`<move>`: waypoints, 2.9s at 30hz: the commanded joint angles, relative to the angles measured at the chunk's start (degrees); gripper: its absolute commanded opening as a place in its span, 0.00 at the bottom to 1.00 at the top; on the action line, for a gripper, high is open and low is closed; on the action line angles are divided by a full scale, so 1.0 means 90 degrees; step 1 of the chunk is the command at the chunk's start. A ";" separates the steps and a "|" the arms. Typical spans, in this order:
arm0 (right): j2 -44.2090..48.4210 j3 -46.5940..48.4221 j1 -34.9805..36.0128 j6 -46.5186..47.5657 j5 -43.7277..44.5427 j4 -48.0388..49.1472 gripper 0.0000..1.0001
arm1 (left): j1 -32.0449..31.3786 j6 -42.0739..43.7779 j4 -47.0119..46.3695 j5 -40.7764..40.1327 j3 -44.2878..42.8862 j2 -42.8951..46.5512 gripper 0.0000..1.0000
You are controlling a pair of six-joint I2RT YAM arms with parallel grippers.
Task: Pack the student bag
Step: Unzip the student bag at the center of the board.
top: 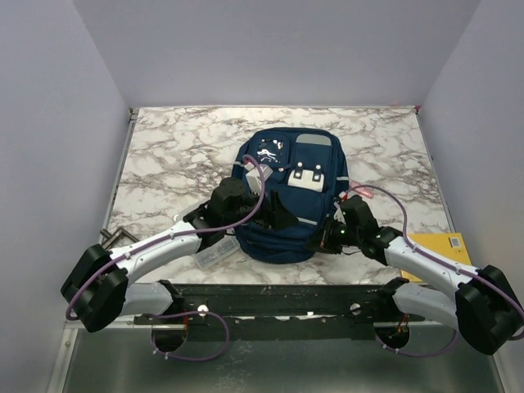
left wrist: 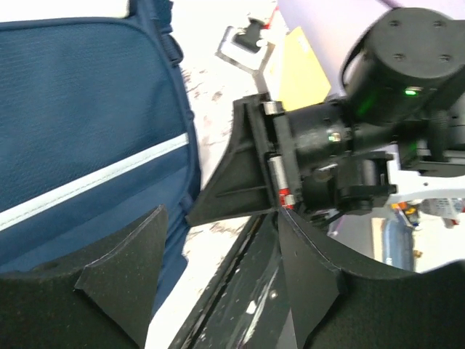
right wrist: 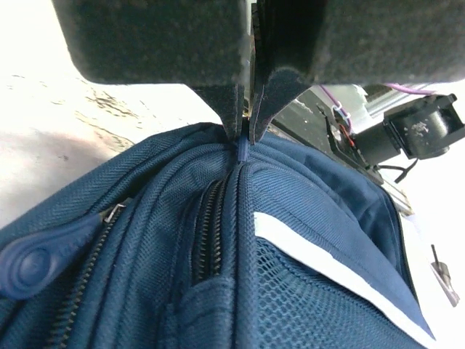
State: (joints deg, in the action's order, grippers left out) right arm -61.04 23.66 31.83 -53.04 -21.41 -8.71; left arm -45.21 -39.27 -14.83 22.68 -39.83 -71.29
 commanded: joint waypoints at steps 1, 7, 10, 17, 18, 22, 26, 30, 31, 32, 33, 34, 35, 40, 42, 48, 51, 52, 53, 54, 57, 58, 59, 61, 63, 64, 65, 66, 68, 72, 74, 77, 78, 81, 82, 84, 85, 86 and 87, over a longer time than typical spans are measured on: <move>-0.0102 0.0270 0.0493 -0.0015 0.0294 0.0088 0.01 | 0.0381 0.0701 0.1272 -0.0267 -0.0264 0.0276 0.65; -0.0191 0.0134 0.0616 -0.0176 0.0286 0.0348 0.01 | 0.0668 0.1100 0.1898 0.0047 -0.0837 0.0134 0.66; 0.0057 0.0274 0.0614 -0.0206 0.0599 0.0049 0.14 | 0.0668 0.1157 0.2097 0.0264 -0.1079 -0.0080 0.66; 0.0770 0.1258 -0.0105 0.0769 0.2021 -0.1739 0.52 | 0.0569 0.1089 0.2105 0.0347 -0.1145 -0.0116 0.67; 0.0790 0.1292 -0.0360 0.0927 0.1933 -0.1771 0.53 | 0.0539 0.1105 0.2124 0.0342 -0.1167 -0.0134 0.67; 0.0579 0.1199 -0.1131 0.1058 0.0921 -0.1285 0.49 | 0.0362 0.1155 0.2274 -0.0003 -0.1214 -0.0206 0.67; 0.0311 0.0928 -0.1113 0.1031 0.0100 -0.0731 0.48 | 0.0373 0.0892 0.2432 -0.0561 -0.1053 -0.0219 0.67; 0.0643 0.0791 -0.0412 0.1143 0.0647 -0.0723 0.49 | 0.0971 0.0282 0.2376 -0.0631 -0.0755 -0.0269 0.67; 0.0665 0.0834 -0.0160 0.1181 0.1076 -0.0904 0.49 | 0.1084 0.0240 0.2373 -0.0636 -0.0733 -0.0329 0.67; 0.0612 0.0881 0.0093 0.1216 0.1383 -0.1050 0.49 | 0.1156 0.0183 0.2359 -0.0630 -0.0721 -0.0398 0.67; 0.0490 0.0926 0.0244 0.1250 0.1574 -0.1153 0.49 | 0.1210 0.0134 0.2321 -0.0600 -0.0709 -0.0465 0.67; 0.0350 0.0962 0.0317 0.1242 0.1648 -0.1197 0.48 | 0.1231 0.0078 0.2277 -0.0568 -0.0681 -0.0550 0.67; 0.0247 0.0995 0.0440 0.1196 0.1783 -0.1200 0.47 | 0.1244 0.0036 0.2202 -0.0536 -0.0650 -0.0609 0.67; -0.0216 0.1310 0.0966 0.0989 0.2736 -0.1532 0.45 | 0.1244 -0.0218 0.1689 -0.0391 -0.0278 -0.0777 0.63; -0.0353 0.1378 0.1189 0.0980 0.2894 -0.1521 0.45 | 0.1247 -0.0324 0.1401 -0.0360 -0.0087 -0.0765 0.62; -0.0765 0.1631 0.1733 0.0813 0.3280 -0.1556 0.43 | 0.1237 -0.0570 0.0818 -0.0205 0.0331 -0.0911 0.61; -0.0903 0.1757 0.1948 0.0780 0.3458 -0.1609 0.45 | 0.1225 -0.0716 0.0545 -0.0092 0.0483 -0.1053 0.61; -0.0975 0.1789 0.2008 0.0768 0.3484 -0.1613 0.46 | 0.1225 -0.0764 0.0473 -0.0067 0.0522 -0.1110 0.61; -0.1053 0.1830 0.2058 0.0747 0.3529 -0.1610 0.46 | 0.1225 -0.0799 0.0388 -0.0024 0.0555 -0.1166 0.60; -0.1151 0.1889 0.2137 0.0719 0.3614 -0.1633 0.46 | 0.1225 -0.0842 0.0330 0.0007 0.0573 -0.1224 0.60; -0.1503 0.2059 0.2384 0.0586 0.3973 -0.1831 0.43 | 0.1215 -0.0948 0.0148 0.0087 0.0651 -0.1349 0.60; -0.1582 0.2127 0.2474 0.0539 0.4113 -0.1925 0.41 | 0.1207 -0.0969 0.0107 0.0092 0.0674 -0.1361 0.60; -0.1653 0.2176 0.2579 0.0497 0.4270 -0.1995 0.38 | 0.1198 -0.0993 0.0072 0.0088 0.0697 -0.1360 0.60; -0.1737 0.2284 0.2712 0.0439 0.4473 -0.2074 0.25 | 0.1181 -0.1007 0.0019 0.0078 0.0724 -0.1376 0.59; -0.1772 0.2397 0.2779 0.0372 0.4553 -0.2061 0.09 | 0.1152 -0.1033 -0.0011 0.0068 0.0740 -0.1380 0.59; -0.1787 0.2423 0.2795 0.0361 0.4528 -0.1981 0.05 | 0.1131 -0.1051 -0.0032 0.0061 0.0753 -0.1381 0.59; -0.1815 0.2457 0.2799 0.0352 0.4429 -0.1829 0.04 | 0.1096 -0.1063 -0.0051 0.0049 0.0765 -0.1383 0.59; -0.1873 0.2512 0.2802 0.0339 0.4338 -0.1683 0.03 | 0.1075 -0.1067 -0.0070 0.0039 0.0775 -0.1383 0.59; -0.2065 0.2681 0.2899 0.0256 0.4115 -0.1307 0.01 | 0.1022 -0.1097 -0.0107 -0.0007 0.0799 -0.1372 0.59; -0.2439 0.2815 0.2996 0.0019 0.3234 -0.0265 0.01 | 0.0956 -0.1153 -0.0158 -0.0054 0.0797 -0.1368 0.60; -0.2388 0.2775 0.2998 0.0068 0.3086 -0.0094 0.01 | 0.0957 -0.1138 -0.0169 -0.0072 0.0815 -0.1304 0.60; -0.1986 0.2672 0.2983 0.0167 0.3447 -0.0464 0.03 | 0.0959 -0.1027 -0.0165 -0.0122 0.0861 -0.1161 0.60; -0.1789 0.2627 0.2951 0.0208 0.3661 -0.0711 0.11 | 0.0953 -0.1002 -0.0164 -0.0139 0.0866 -0.1105 0.60; -0.0915 0.2407 0.2688 0.0407 0.4027 -0.1283 0.50 | 0.0951 -0.0912 -0.0159 -0.0109 0.0847 -0.0959 0.60; -0.0557 0.2341 0.2482 0.0533 0.4017 -0.1436 0.53 | 0.0951 -0.0895 -0.0159 -0.0091 0.0841 -0.0915 0.60; -0.0010 0.2260 0.1699 0.0778 0.3959 -0.1765 0.56 | 0.0951 -0.0815 -0.0144 -0.0061 0.0793 -0.0816 0.61; 0.0174 0.2214 0.1195 0.0975 0.3837 -0.1863 0.57 | 0.0953 -0.0769 -0.0117 -0.0047 0.0775 -0.0752 0.61; 0.0372 0.2166 0.0472 0.1224 0.3652 -0.1848 0.58 | 0.0951 -0.0713 -0.0078 -0.0033 0.0747 -0.0690 0.62; 0.0474 0.2058 -0.0123 0.1402 0.3520 -0.1690 0.62 | 0.0951 -0.0671 -0.0025 0.0000 0.0718 -0.0614 0.62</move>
State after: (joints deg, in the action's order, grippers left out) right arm -61.14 44.99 45.98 -47.18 11.64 -21.23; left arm -36.47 -48.10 -16.73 22.55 -33.23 -79.79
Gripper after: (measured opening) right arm 0.571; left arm 0.609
